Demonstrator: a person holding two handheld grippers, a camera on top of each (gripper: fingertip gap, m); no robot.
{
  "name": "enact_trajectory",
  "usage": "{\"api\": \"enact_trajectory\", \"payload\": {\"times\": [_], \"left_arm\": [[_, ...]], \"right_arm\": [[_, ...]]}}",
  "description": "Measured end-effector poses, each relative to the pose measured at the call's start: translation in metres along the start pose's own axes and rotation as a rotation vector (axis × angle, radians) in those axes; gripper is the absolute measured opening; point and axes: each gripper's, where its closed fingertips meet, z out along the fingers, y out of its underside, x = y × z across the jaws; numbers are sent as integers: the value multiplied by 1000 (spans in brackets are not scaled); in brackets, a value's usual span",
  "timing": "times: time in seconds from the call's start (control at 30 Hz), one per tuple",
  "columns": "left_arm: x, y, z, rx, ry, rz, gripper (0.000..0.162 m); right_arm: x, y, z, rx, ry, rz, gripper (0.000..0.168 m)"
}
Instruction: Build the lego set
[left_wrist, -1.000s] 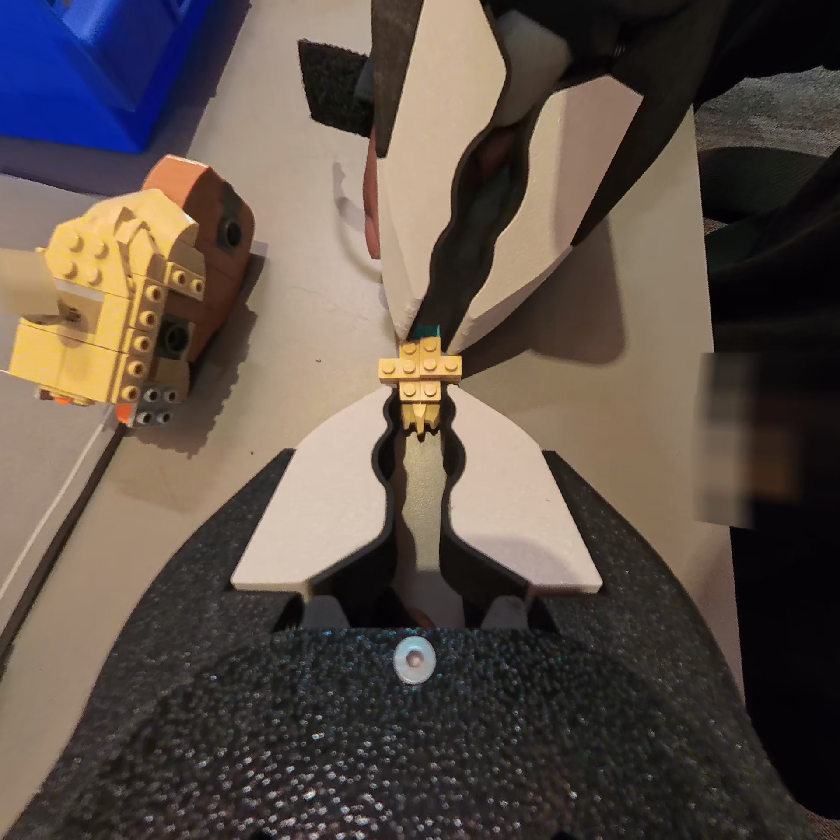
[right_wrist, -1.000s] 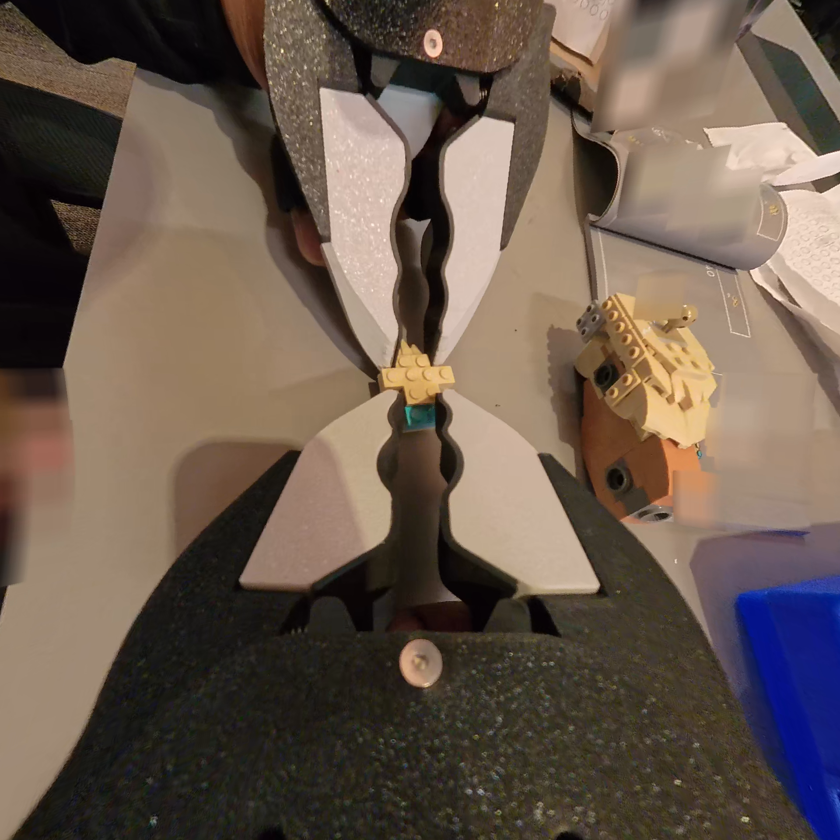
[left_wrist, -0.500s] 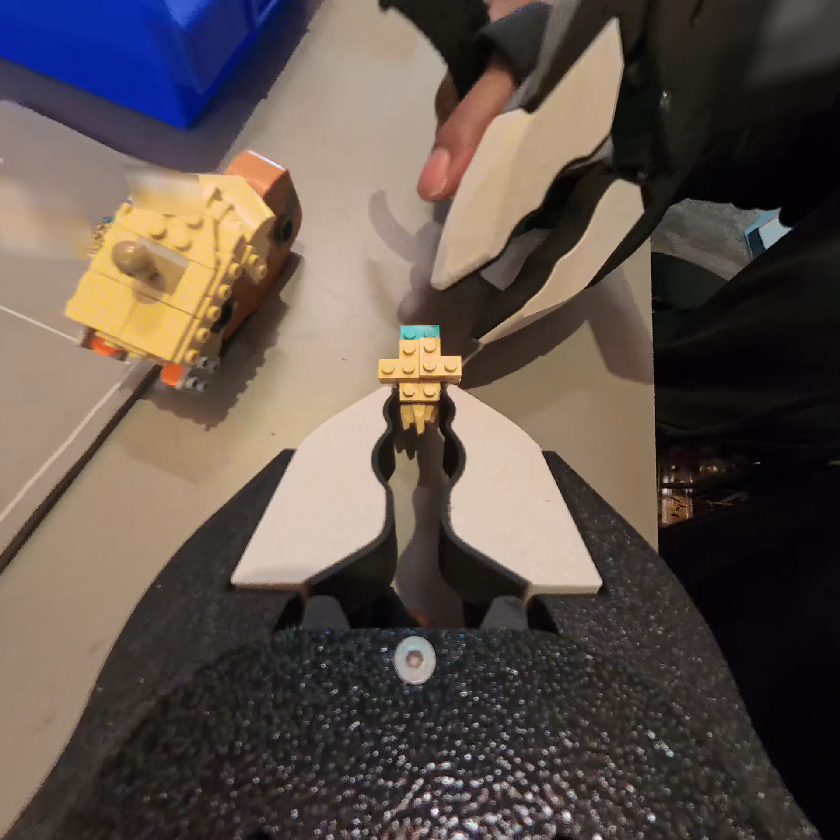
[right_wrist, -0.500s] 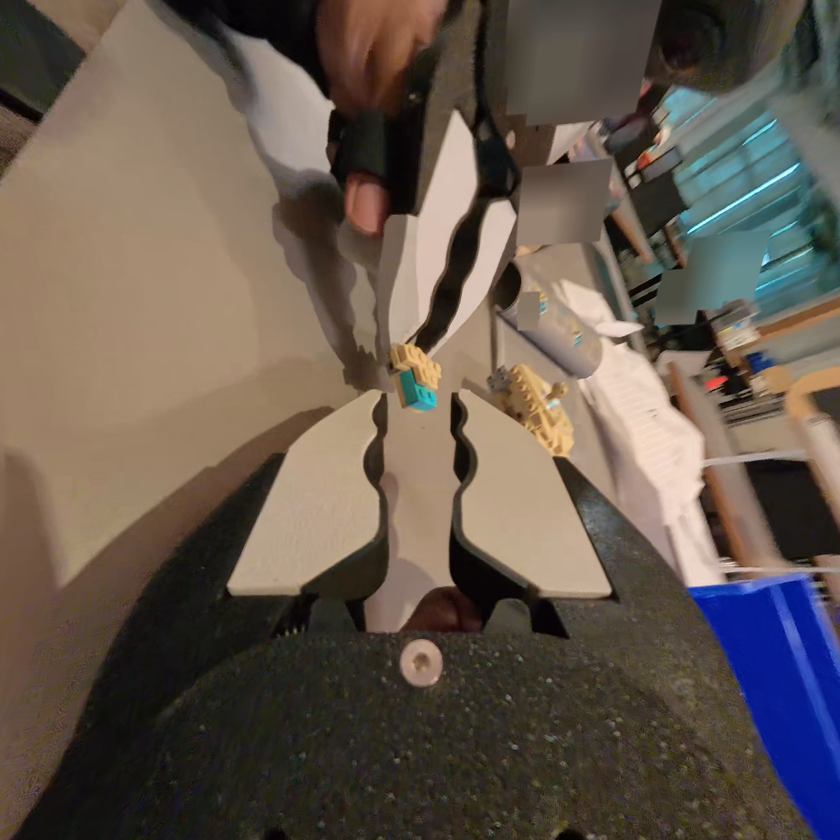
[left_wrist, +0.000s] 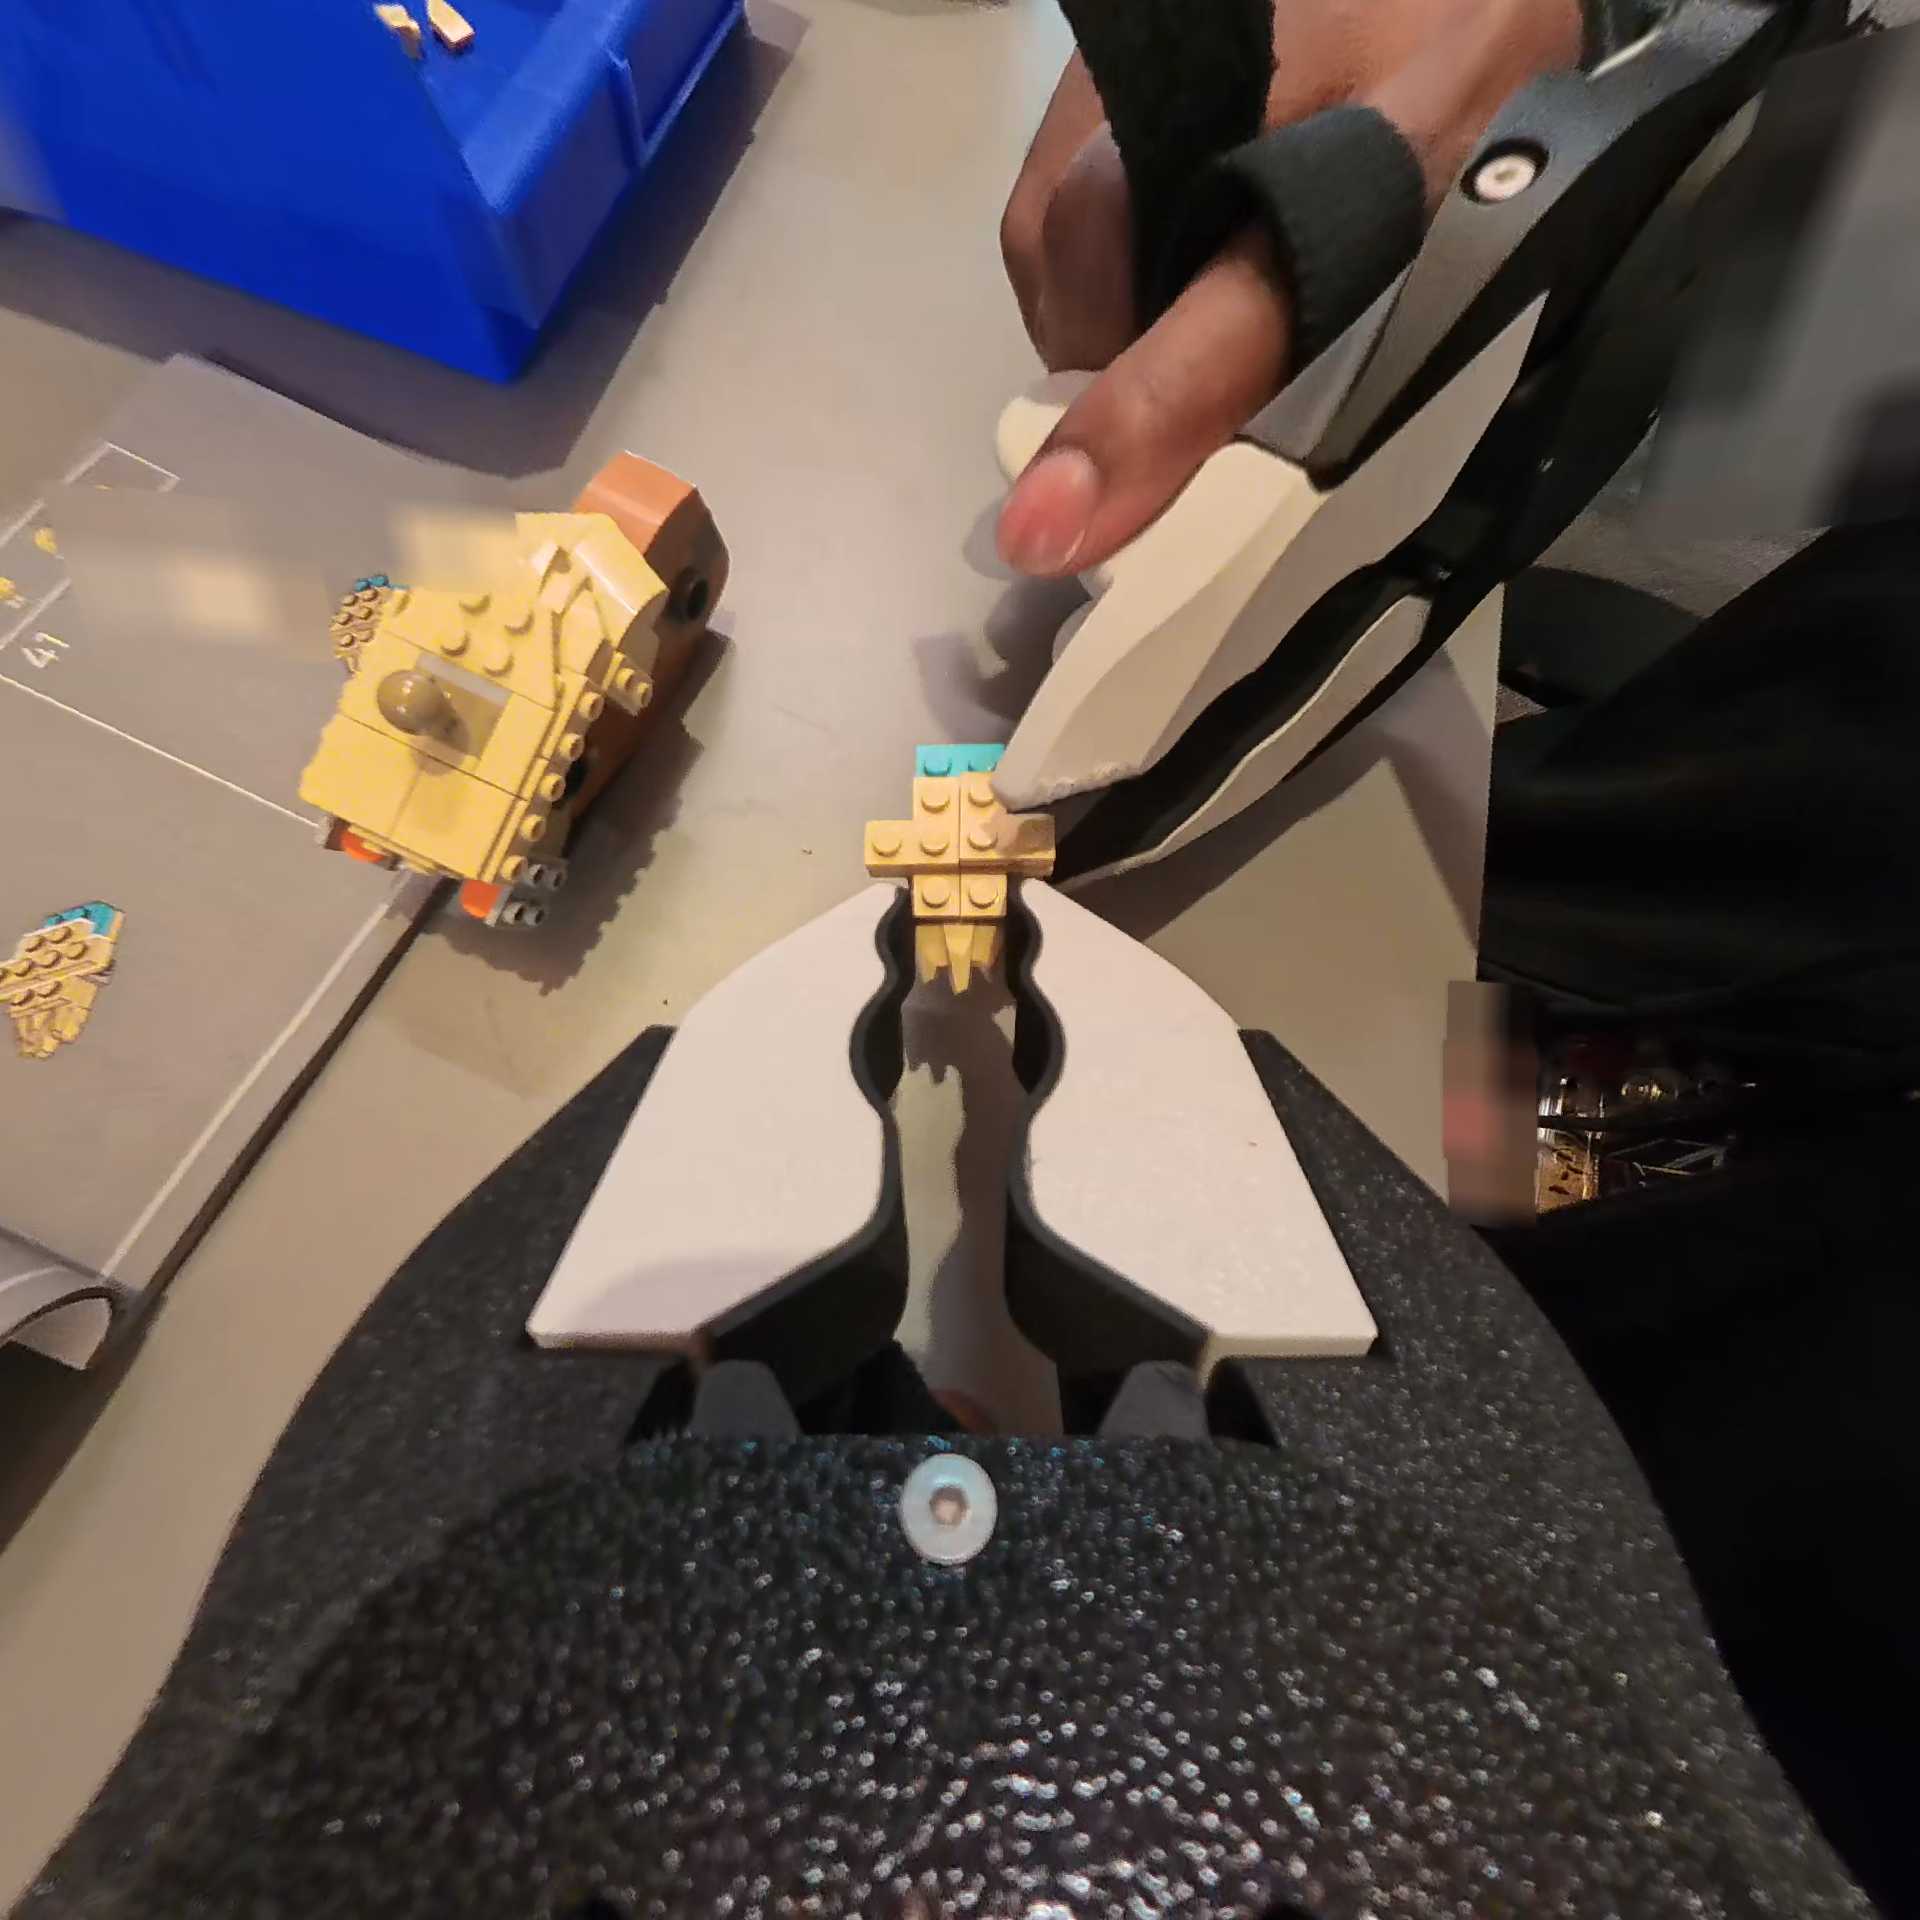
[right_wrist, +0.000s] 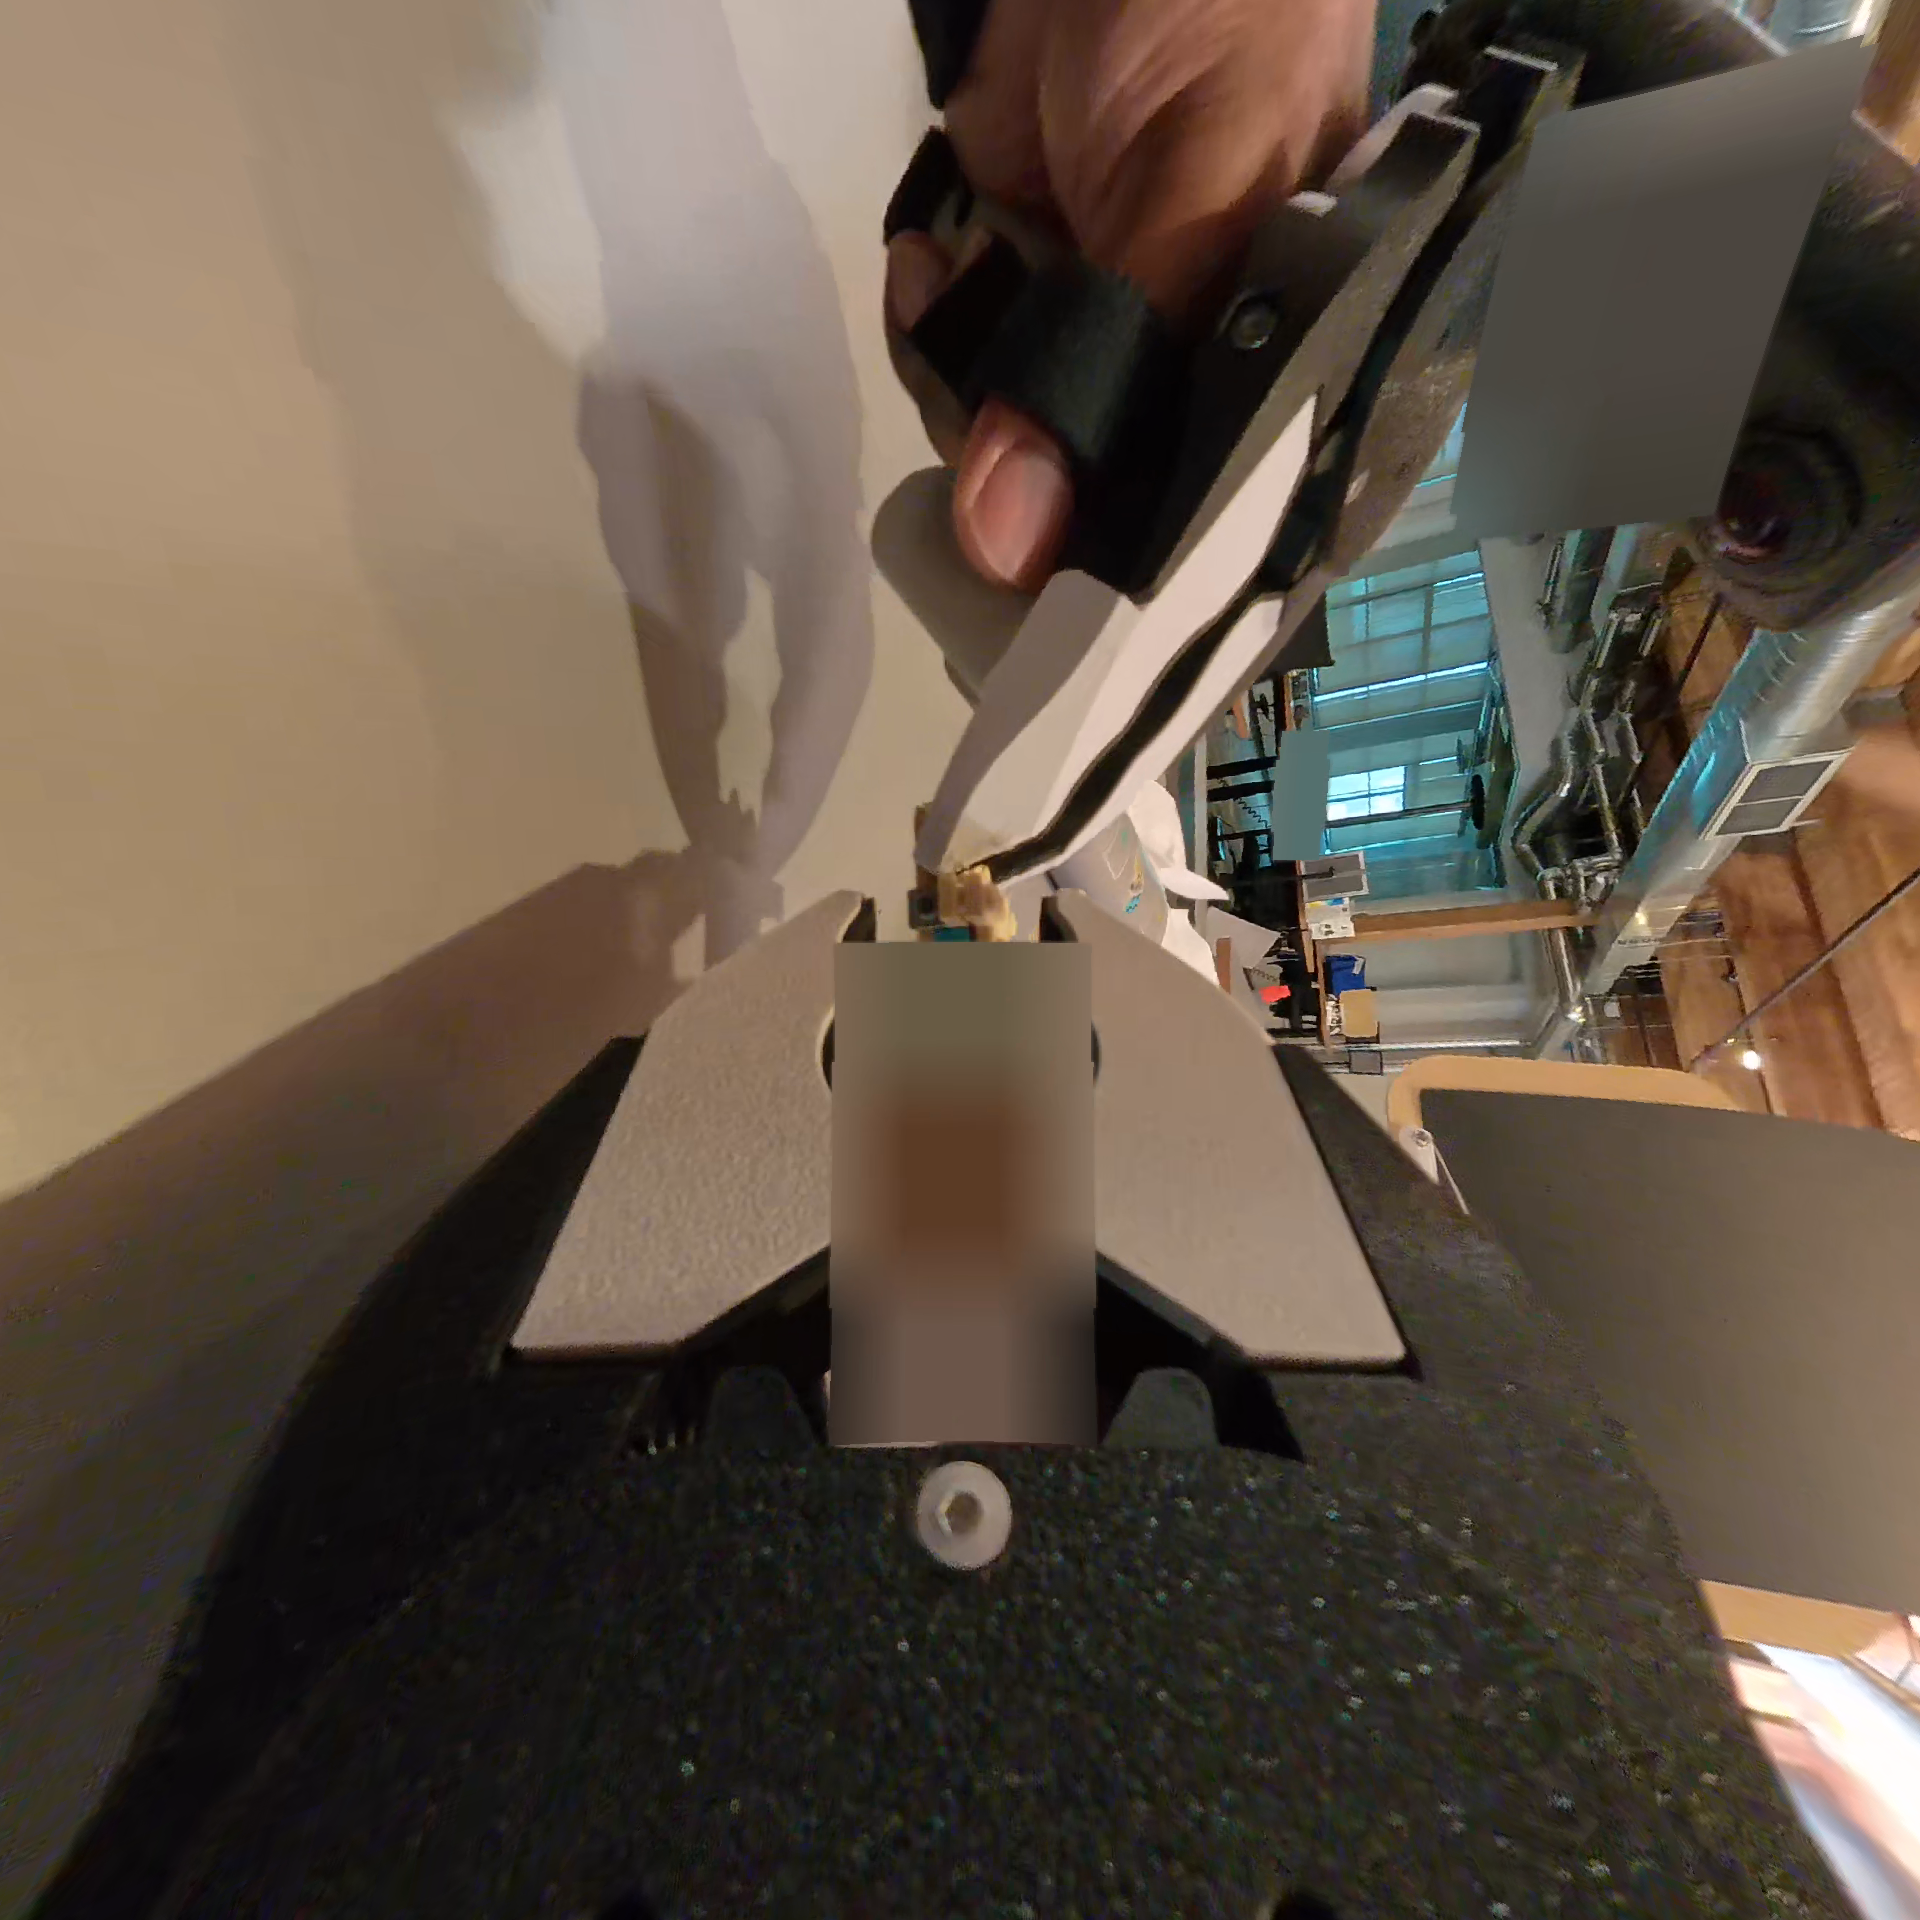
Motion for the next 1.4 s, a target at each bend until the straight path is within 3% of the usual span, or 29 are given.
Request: {"api": "enact_trajectory", "payload": {"times": [0.17,0.7,1.03,1.4], "left_arm": [[7,-4,-3,10,15,11,16],[17,-13,-9,45,71,-44,16],[10,-14,-8,103,88,-121,16],[13,-13,-8,95,83,-115,16]], "right_arm": [[3,0,3,-30,47,-43,19],[9,-8,-6,-18,4,-30,17],[14,-3,-5,-38,104,35,21],[11,-9,-6,-22,83,2,16]]}}
